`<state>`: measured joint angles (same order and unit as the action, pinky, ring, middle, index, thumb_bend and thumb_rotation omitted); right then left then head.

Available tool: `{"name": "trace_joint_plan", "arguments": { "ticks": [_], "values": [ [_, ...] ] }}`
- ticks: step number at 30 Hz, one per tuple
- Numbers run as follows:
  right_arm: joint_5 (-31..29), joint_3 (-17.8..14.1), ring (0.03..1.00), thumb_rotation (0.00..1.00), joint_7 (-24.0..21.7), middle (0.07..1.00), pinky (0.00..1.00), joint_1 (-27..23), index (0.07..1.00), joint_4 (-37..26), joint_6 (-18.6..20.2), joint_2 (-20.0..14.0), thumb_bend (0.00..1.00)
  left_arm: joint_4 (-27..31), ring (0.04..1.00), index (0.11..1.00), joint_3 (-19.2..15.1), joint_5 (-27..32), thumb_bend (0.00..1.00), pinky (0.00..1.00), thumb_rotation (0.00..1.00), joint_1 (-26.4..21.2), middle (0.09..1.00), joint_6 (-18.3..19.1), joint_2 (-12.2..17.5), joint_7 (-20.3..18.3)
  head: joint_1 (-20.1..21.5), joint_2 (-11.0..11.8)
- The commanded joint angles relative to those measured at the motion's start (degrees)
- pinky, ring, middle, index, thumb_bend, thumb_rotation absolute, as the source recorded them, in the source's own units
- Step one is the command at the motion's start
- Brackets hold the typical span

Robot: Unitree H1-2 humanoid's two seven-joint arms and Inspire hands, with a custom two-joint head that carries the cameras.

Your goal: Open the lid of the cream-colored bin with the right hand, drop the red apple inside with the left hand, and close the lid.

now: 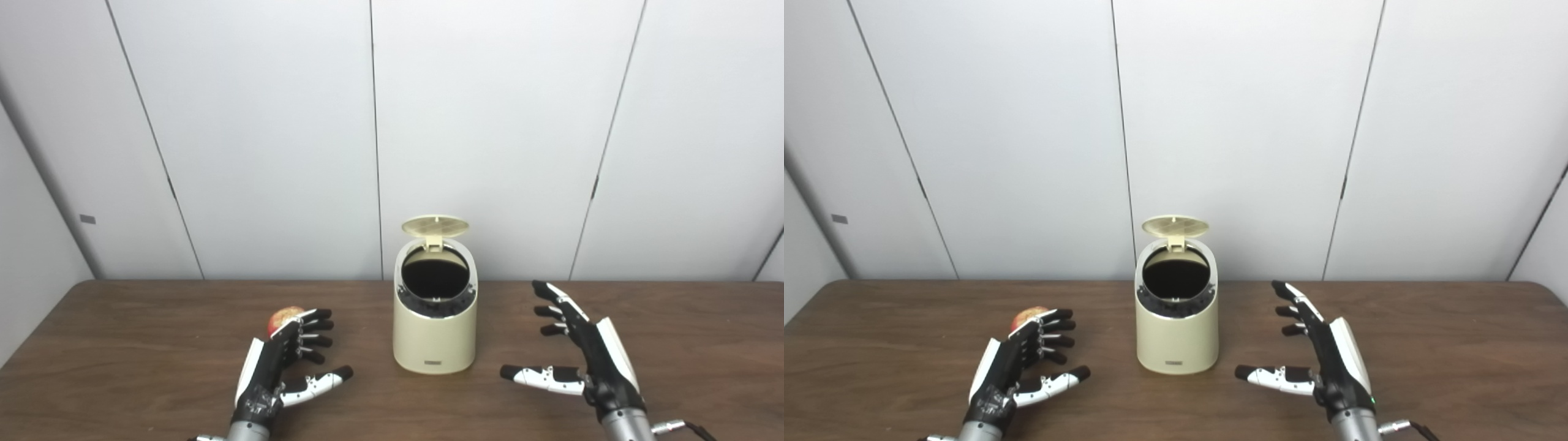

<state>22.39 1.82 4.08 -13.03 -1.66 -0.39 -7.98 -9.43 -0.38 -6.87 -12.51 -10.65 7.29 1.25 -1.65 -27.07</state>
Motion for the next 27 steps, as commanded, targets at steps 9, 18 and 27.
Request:
{"name": "trace_joint_plan", "arguments": {
  "ticks": [9,18,27],
  "values": [
    [-2.32,-1.12,0.791,0.12,1.78,0.874,0.68,-1.86,0.869,2.52,-6.93,-1.70,0.80,1.11,0.683,0.790,0.48,-0.89,0.70,0.58,0.04,-2.08,0.746,-3.06,-0.61,1.17,-10.20,1.88],
    [-4.76,-2.45,0.822,0.00,1.12,0.898,0.71,-1.74,0.882,3.18,-7.80,-2.51,0.79,9.24,0.686,0.774,-2.04,-9.03,0.73,0.57,0.06,-2.64,0.735,-3.13,0.45,6.60,-12.43,2.21],
    [-4.94,-2.40,0.818,0.00,0.21,0.894,0.71,-1.51,0.879,1.75,-5.95,-2.44,0.79,9.52,0.820,0.778,-5.24,-17.96,0.77,0.76,0.12,-5.82,0.800,2.19,2.84,11.79,-12.78,1.97]
  ]
}}
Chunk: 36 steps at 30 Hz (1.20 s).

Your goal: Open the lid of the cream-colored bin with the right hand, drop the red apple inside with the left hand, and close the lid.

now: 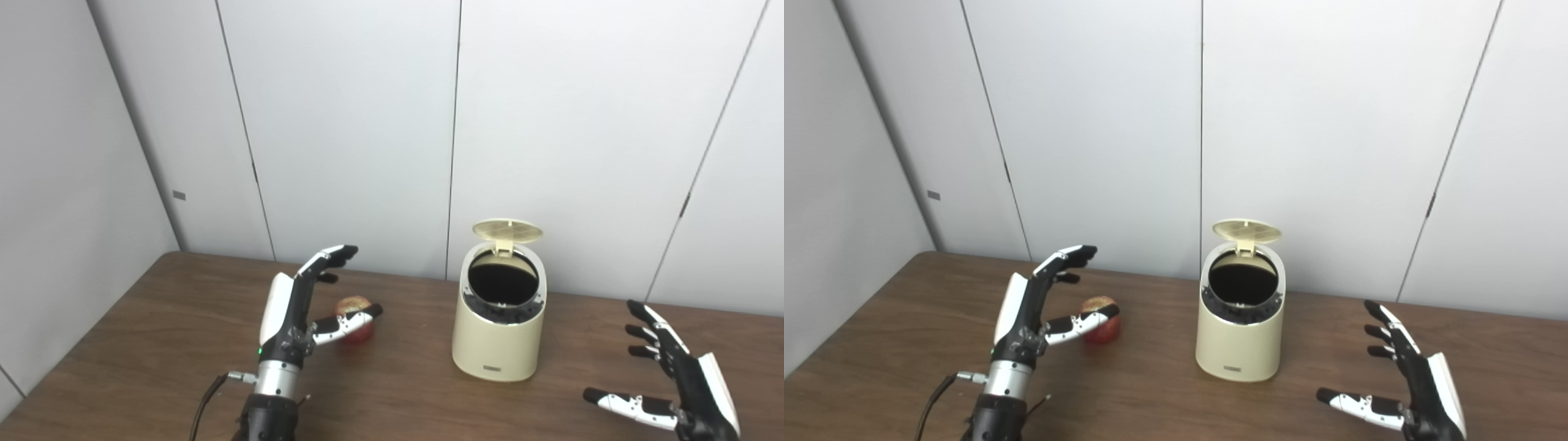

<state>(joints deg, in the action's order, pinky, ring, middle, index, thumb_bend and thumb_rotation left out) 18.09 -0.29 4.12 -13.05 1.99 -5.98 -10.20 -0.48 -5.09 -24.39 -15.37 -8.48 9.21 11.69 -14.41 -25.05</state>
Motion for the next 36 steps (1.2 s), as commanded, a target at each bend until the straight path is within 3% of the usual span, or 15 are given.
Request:
{"name": "trace_joint_plan", "arguments": {
  "ticks": [1,6,14,19,26,36],
  "values": [
    [-0.48,-0.19,0.816,0.00,0.13,0.893,0.71,-1.49,0.878,-1.91,-0.49,-0.32,0.79,-0.22,0.831,0.779,-0.88,-0.17,0.78,0.77,0.11,-3.40,0.807,0.18,1.27,1.51,-0.02,-0.05],
    [-0.02,-0.02,0.803,0.00,0.08,0.887,0.69,-1.39,0.873,-2.32,-0.43,-0.53,0.79,-3.88,0.867,0.815,-1.25,-1.08,0.81,0.81,0.17,-4.78,0.841,2.09,2.77,2.14,-0.10,-0.36],
    [0.58,0.28,0.807,0.00,-0.12,0.885,0.70,-1.08,0.870,-4.00,1.77,-0.51,0.79,-7.72,0.942,0.916,0.91,-0.98,0.85,0.85,0.29,-6.12,0.935,6.92,5.88,-1.30,0.16,-0.71],
    [0.98,0.47,0.802,0.00,-0.04,0.879,0.68,-1.00,0.865,-4.55,2.19,-0.46,0.79,-10.04,0.959,0.942,1.80,0.01,0.97,0.83,0.36,-6.81,0.946,10.12,6.73,-3.26,0.32,-0.83],
    [0.90,0.83,0.806,0.00,-0.46,0.883,0.68,-0.82,0.867,-5.34,2.42,-0.65,0.78,-14.14,0.930,0.928,3.39,-1.23,1.00,0.84,0.39,-7.32,0.875,10.15,7.12,-2.12,0.71,-1.02],
    [1.37,0.96,0.795,0.00,0.02,0.872,0.66,-0.67,0.871,-5.84,2.52,0.40,0.78,-22.06,0.921,0.922,5.41,-1.02,1.00,0.85,0.38,-9.06,0.869,7.70,6.88,0.43,1.57,-1.02]
  ]
}}
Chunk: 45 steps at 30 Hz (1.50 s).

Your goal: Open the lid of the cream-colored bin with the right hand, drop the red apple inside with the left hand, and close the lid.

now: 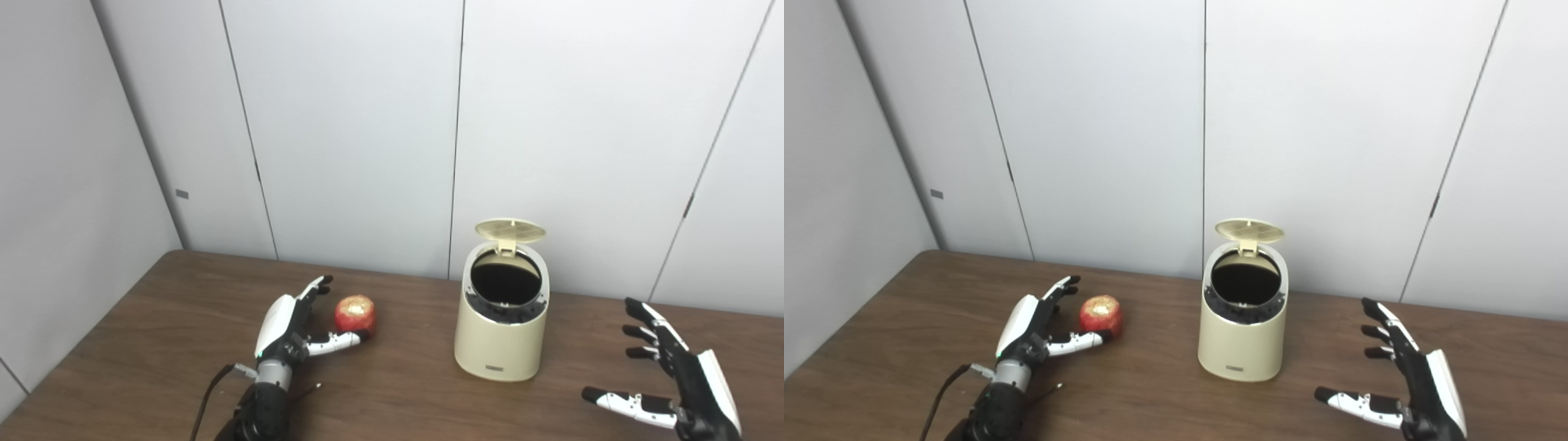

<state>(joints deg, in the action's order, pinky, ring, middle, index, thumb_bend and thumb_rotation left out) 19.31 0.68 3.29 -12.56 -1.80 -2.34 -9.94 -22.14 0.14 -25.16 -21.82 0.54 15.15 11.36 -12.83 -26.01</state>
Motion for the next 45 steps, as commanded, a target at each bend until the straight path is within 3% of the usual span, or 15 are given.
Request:
{"name": "trace_joint_plan", "arguments": {
  "ticks": [1,16,21,24,27,29,32,37,45],
  "values": [
    [0.22,0.03,0.794,0.00,0.85,0.871,0.66,-1.15,0.872,-2.06,-1.27,0.14,0.78,-1.07,0.919,0.920,0.39,-0.12,1.00,0.85,0.37,-2.83,0.866,-1.51,0.92,0.91,0.05,-0.13],
    [0.77,0.12,0.777,0.00,0.82,0.861,0.66,-0.90,0.864,-3.23,-0.68,0.58,0.77,-7.93,0.902,0.890,4.27,-0.39,0.99,0.81,0.38,-4.37,0.848,-1.62,-0.34,2.71,0.69,-1.10],
    [1.07,0.14,0.777,0.00,0.44,0.861,0.66,-0.75,0.864,-4.30,0.08,0.61,0.77,-7.98,0.861,0.839,5.98,-1.31,0.96,0.80,0.36,-4.01,0.810,-0.84,-0.30,3.15,0.78,-1.40],
    [1.05,-0.01,0.777,0.00,0.57,0.860,0.65,-0.77,0.862,-4.45,0.30,0.72,0.77,-7.41,0.800,0.768,7.15,-2.55,0.91,0.77,0.32,-3.62,0.731,-0.71,0.46,2.89,0.78,-1.40],
    [0.68,-0.24,0.779,0.00,0.81,0.860,0.66,-0.92,0.859,-4.11,0.01,0.84,0.78,-7.24,0.719,0.637,8.72,-4.75,0.84,0.81,0.26,-3.48,0.622,0.25,1.50,2.59,0.52,-1.72],
    [0.46,-0.38,0.780,0.00,0.99,0.859,0.65,-0.97,0.857,-3.98,-0.24,0.95,0.78,-6.64,0.705,0.537,9.17,-5.30,0.64,0.87,0.14,-3.29,0.582,1.52,1.91,1.90,0.52,-1.72],
    [0.32,-0.54,0.776,0.00,1.02,0.858,0.65,-0.94,0.854,-4.38,-0.11,1.04,0.77,-5.54,0.693,0.496,10.26,-6.54,0.54,0.90,0.08,-3.08,0.552,3.02,2.65,1.19,0.43,-2.03],
    [0.08,-0.76,0.774,0.00,1.35,0.857,0.64,-1.05,0.854,-4.21,-0.42,1.01,0.77,-4.18,0.689,0.473,11.07,-7.57,0.53,0.93,0.01,-2.58,0.507,5.13,3.21,0.49,0.35,-2.22],
    [0.40,-0.50,0.768,0.00,1.85,0.852,0.64,-1.09,0.851,-3.30,-1.07,0.88,0.77,-3.50,0.694,0.455,10.79,-8.40,0.52,0.88,0.00,-2.27,0.509,4.80,3.09,2.21,0.40,-2.12]
  ]
}}
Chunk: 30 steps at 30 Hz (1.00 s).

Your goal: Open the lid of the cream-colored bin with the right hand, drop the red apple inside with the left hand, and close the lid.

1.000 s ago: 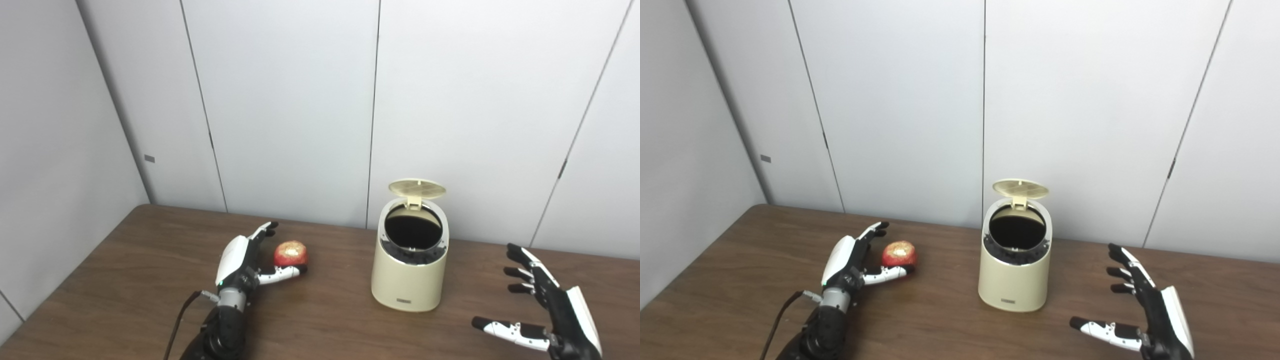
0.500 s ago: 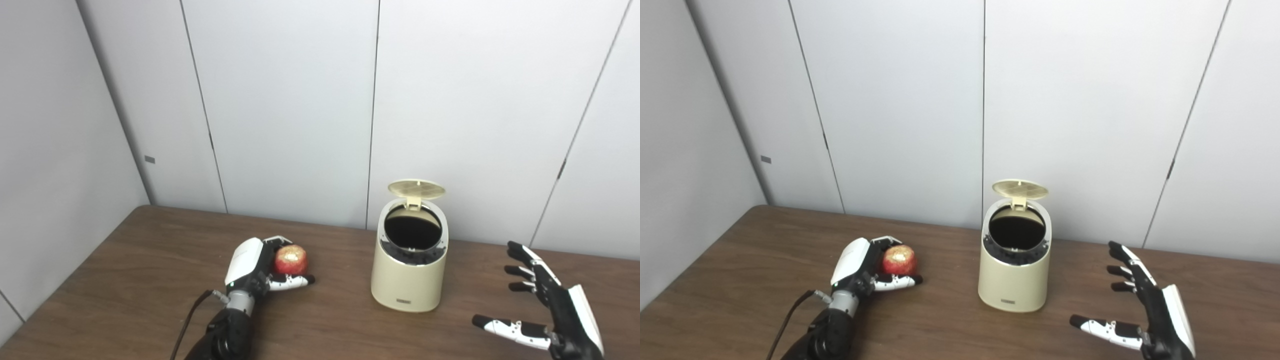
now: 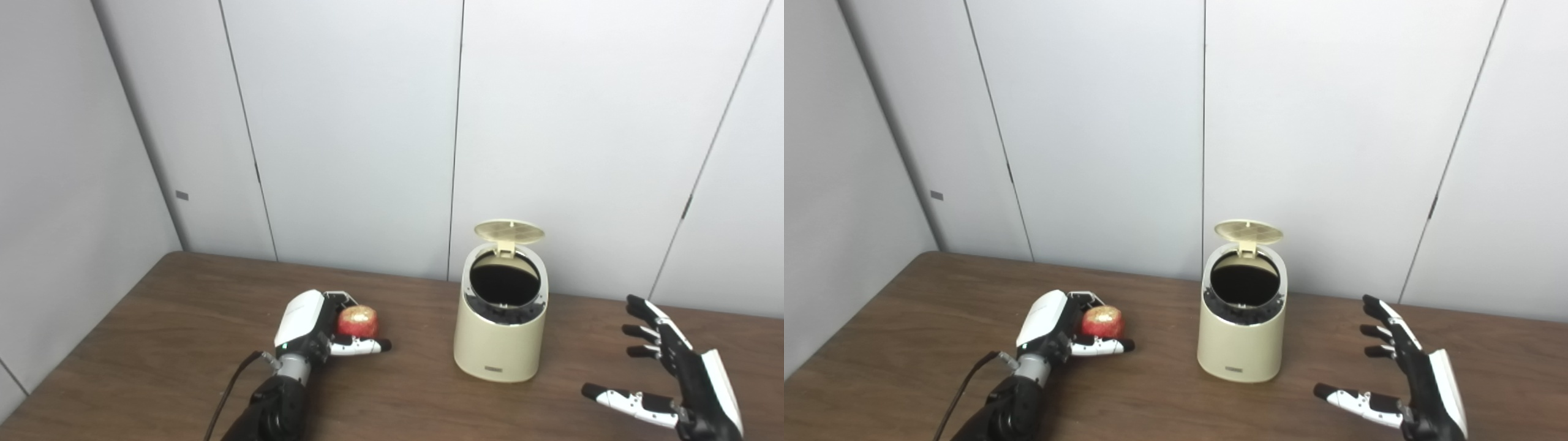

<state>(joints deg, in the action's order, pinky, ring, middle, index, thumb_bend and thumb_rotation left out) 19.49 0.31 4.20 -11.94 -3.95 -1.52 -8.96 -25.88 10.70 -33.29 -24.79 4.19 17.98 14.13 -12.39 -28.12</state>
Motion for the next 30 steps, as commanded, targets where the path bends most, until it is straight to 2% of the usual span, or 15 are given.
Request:
{"name": "trace_joint_plan", "arguments": {
  "ticks": [1,7,11,15,19,22,26,30],
  "values": [
    [0.27,-0.07,0.765,0.01,0.94,0.850,0.63,-1.71,0.849,-1.18,-1.89,-0.09,0.77,0.59,0.693,0.455,-0.02,-0.16,0.52,0.88,0.00,0.81,0.508,1.09,0.10,-0.37,-0.04,-0.01],
    [0.64,0.37,0.769,0.03,1.14,0.849,0.63,-1.88,0.848,-0.53,-1.85,0.21,0.78,3.34,0.656,0.466,-1.48,0.86,0.52,0.83,0.00,1.68,0.499,-1.70,-0.71,1.62,0.89,0.60],
    [1.75,0.91,0.760,0.04,1.61,0.845,0.62,-1.96,0.846,0.04,-2.19,0.35,0.78,9.53,0.652,0.470,-1.94,0.06,0.52,0.85,0.00,2.51,0.497,-0.50,-1.23,1.15,2.00,1.09],
    [2.15,1.30,0.757,0.04,2.02,0.844,0.63,-2.09,0.847,0.83,-2.50,0.55,0.78,15.85,0.638,0.478,-2.28,-0.47,0.52,0.85,0.00,2.79,0.492,-0.96,-1.87,0.82,2.88,1.39],
    [3.00,1.88,0.760,0.10,1.71,0.847,0.63,-2.17,0.855,0.86,-1.75,0.51,0.78,21.06,0.600,0.483,-2.84,-1.03,0.52,0.78,0.00,2.39,0.488,0.39,-3.06,-0.18,3.47,1.57],
    [3.62,2.52,0.768,0.10,0.79,0.853,0.65,-2.12,0.858,-0.03,-0.17,0.32,0.78,25.31,0.569,0.487,-2.80,-2.33,0.52,0.74,0.00,1.93,0.484,2.08,-4.16,-0.95,4.02,1.78],
    [3.93,2.71,0.765,0.07,0.76,0.849,0.65,-2.13,0.852,-0.31,0.41,0.60,0.78,29.55,0.535,0.476,-3.06,-1.04,0.53,0.70,0.00,1.64,0.493,1.05,-5.68,-1.77,4.80,1.91],
    [3.95,2.95,0.764,0.08,0.88,0.852,0.64,-2.17,0.852,0.24,0.00,0.72,0.77,33.07,0.527,0.476,-2.66,-1.53,0.53,0.68,0.00,1.15,0.491,0.90,-7.09,-2.96,5.56,2.68]
  ]
}}
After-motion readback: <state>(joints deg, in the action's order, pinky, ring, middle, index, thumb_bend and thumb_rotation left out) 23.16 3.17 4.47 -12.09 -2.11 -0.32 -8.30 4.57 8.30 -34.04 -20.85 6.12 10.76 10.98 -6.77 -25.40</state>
